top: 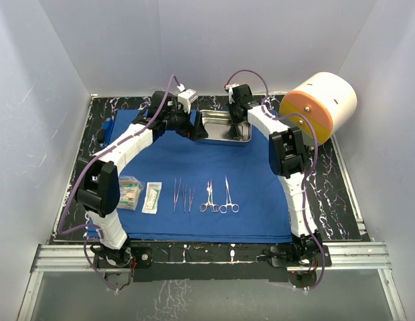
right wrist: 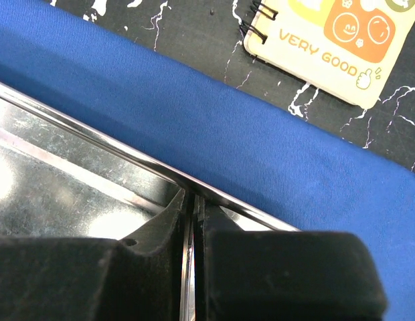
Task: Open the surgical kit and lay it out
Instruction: Pick up the medical item from the container.
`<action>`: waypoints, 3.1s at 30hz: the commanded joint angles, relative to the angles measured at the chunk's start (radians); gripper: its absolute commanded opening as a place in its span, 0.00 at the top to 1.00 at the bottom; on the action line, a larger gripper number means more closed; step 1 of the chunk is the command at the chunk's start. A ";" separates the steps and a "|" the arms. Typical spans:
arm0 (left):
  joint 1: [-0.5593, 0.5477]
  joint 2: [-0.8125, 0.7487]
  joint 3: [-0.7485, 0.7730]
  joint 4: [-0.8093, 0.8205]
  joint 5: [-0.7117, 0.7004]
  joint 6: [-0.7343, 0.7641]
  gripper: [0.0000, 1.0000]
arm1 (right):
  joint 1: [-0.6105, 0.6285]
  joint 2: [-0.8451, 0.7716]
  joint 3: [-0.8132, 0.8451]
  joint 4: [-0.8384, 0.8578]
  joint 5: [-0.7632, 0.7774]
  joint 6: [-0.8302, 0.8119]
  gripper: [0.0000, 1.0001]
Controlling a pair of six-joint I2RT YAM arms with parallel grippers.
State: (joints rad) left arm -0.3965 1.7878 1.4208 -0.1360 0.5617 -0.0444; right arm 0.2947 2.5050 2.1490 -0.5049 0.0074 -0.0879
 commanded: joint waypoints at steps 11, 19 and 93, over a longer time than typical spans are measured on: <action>0.001 -0.054 -0.005 0.009 0.017 0.013 0.17 | -0.012 -0.055 -0.011 -0.031 -0.033 0.007 1.00; -0.009 0.066 0.068 0.090 0.000 -0.016 0.22 | -0.019 -0.157 -0.074 0.082 -0.086 0.037 1.00; -0.117 0.847 0.793 0.482 0.121 -0.547 1.00 | -0.089 -0.436 -0.179 0.093 -0.251 0.108 0.63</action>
State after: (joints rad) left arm -0.5320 2.7281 2.1902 0.3588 0.6739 -0.6468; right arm 0.2394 2.2005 1.8790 -0.4179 -0.1234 0.0219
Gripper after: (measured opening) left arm 0.034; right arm 0.320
